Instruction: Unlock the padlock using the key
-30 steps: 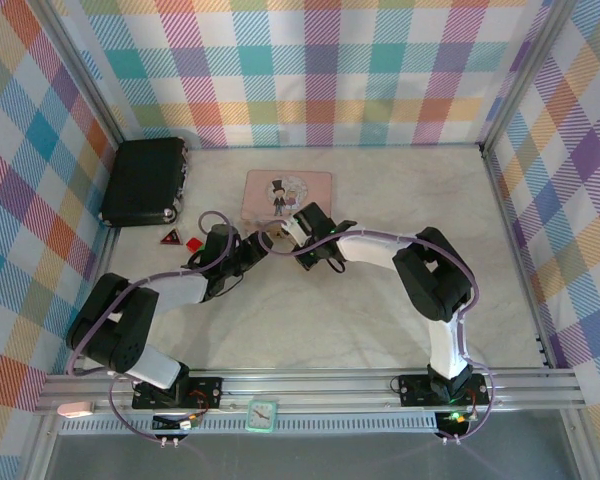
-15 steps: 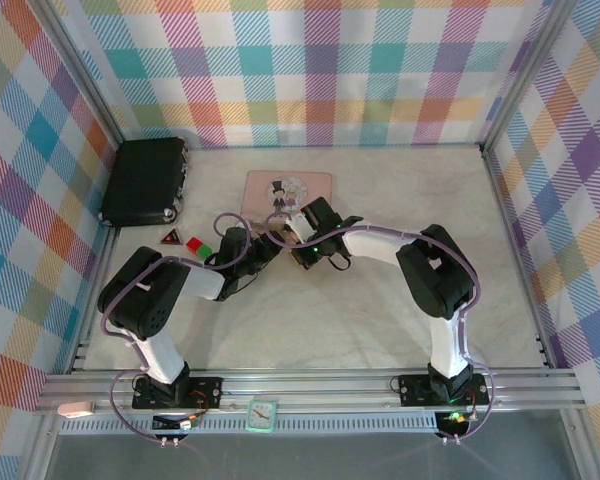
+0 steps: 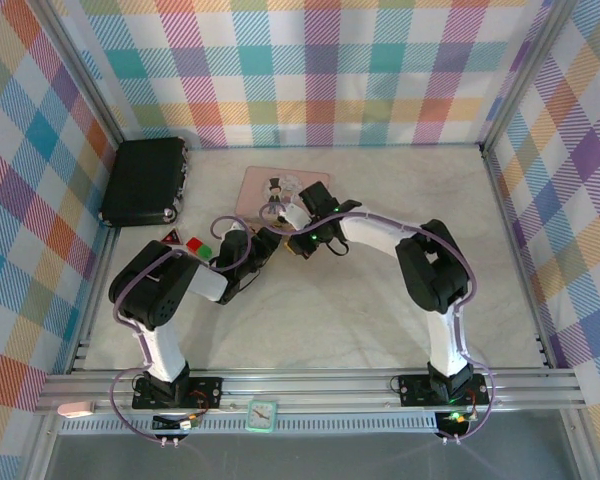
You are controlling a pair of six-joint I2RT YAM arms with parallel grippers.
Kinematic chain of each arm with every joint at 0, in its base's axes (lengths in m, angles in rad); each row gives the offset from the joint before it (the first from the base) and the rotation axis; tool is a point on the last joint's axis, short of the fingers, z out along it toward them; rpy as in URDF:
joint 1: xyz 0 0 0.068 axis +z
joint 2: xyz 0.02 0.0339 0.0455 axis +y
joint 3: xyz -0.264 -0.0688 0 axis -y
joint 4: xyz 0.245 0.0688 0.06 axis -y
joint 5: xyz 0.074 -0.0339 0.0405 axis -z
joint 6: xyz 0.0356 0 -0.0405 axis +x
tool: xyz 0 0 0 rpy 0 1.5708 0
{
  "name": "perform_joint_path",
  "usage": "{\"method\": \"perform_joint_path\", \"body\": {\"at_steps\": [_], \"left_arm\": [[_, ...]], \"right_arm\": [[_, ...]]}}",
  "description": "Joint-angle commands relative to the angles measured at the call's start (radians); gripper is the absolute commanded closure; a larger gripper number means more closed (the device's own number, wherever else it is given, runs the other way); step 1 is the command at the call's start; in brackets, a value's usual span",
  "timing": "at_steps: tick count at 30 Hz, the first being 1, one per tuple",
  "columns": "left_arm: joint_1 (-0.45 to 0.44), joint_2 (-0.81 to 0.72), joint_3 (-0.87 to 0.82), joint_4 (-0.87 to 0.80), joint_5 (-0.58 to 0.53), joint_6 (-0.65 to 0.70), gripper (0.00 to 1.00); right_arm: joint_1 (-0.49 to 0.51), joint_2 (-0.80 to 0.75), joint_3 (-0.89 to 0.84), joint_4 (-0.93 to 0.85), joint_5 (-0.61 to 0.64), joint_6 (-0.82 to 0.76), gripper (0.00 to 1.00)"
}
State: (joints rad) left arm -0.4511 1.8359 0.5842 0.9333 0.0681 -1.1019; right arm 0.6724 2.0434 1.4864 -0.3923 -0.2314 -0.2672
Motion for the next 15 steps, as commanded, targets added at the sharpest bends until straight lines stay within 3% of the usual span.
{"method": "perform_joint_path", "body": {"at_steps": [1, 4, 9, 15], "left_arm": [[-0.006, 0.029, -0.023, 0.113, -0.058, -0.069, 0.41], [-0.008, 0.026, -0.041, 0.158, -0.087, -0.091, 0.39], [-0.008, -0.001, 0.001, 0.029, -0.095, -0.079, 0.38], [-0.011, 0.013, 0.048, -0.043, -0.098, -0.047, 0.52]], "right_arm": [[0.0, 0.041, 0.067, -0.068, -0.049, -0.081, 1.0], [0.0, 0.065, 0.097, -0.083, -0.06, -0.085, 1.0], [0.0, 0.079, 0.122, -0.081, -0.074, -0.084, 1.0], [0.0, 0.081, 0.125, -0.077, -0.094, -0.072, 1.0]]}}
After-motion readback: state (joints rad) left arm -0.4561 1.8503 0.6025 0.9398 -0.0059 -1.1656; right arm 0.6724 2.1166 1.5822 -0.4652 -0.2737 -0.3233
